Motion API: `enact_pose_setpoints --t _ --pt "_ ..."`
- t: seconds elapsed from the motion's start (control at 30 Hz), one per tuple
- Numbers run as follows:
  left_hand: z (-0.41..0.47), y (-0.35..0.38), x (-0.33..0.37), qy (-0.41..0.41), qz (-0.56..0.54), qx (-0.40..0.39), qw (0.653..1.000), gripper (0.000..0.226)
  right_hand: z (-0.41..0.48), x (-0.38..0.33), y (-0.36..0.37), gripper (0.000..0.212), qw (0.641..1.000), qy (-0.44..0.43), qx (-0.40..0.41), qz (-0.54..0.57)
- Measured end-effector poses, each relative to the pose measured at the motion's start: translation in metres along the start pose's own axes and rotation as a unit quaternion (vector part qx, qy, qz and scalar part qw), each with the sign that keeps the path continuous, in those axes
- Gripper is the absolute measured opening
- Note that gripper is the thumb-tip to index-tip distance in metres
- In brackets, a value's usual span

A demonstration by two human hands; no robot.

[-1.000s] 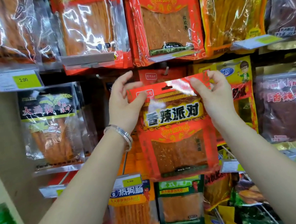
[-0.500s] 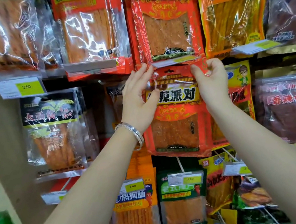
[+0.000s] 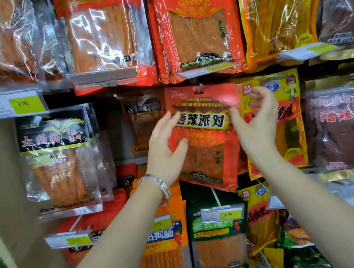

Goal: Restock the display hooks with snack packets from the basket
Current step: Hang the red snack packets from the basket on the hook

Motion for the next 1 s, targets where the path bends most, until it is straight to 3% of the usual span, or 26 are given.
enact_pose_setpoints --t 0.1,0.2,0.37,0.63,0.77,0.9,1.0 --pt "-0.024 0.012 -0.030 -0.037 0.041 -0.021 0.998 0.060 -0.038 0.005 0.002 0.045 0.977 -0.166 -0.008 -0.136" --pt "-0.036 0.026 -0.052 -0.089 0.068 -0.046 0.993 0.071 -0.055 0.020 0.020 0.052 0.945 -0.221 -0.084 -0.228" --pt "-0.031 0.052 -0.080 -0.173 -0.027 -0.091 0.980 0.079 -0.043 0.046 0.045 0.062 0.914 -0.179 -0.145 -0.335" --pt "0.000 0.068 -0.115 -0.258 0.003 -0.097 0.961 0.071 -0.007 0.069 0.099 0.065 0.872 -0.134 -0.256 -0.396" --pt "0.013 0.070 -0.129 -0.291 0.030 -0.124 0.948 0.070 0.009 0.076 0.118 0.067 0.854 -0.070 -0.318 -0.406" --pt "0.024 0.065 -0.132 -0.313 0.023 -0.154 0.937 0.066 0.017 0.077 0.125 0.061 0.869 0.053 -0.368 -0.326" --pt "0.019 0.054 -0.124 -0.298 0.035 -0.183 0.936 0.060 0.004 0.073 0.114 0.052 0.899 0.092 -0.335 -0.265"
Point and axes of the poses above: each hand's wrist, its own z-axis towards the middle knuckle, its own y-axis out of the palm, x = y × z, the point moved 4 cm from there along z, towards the middle knuckle, and after that the axes turned 8 degrees about y, right-handed, at the moved point
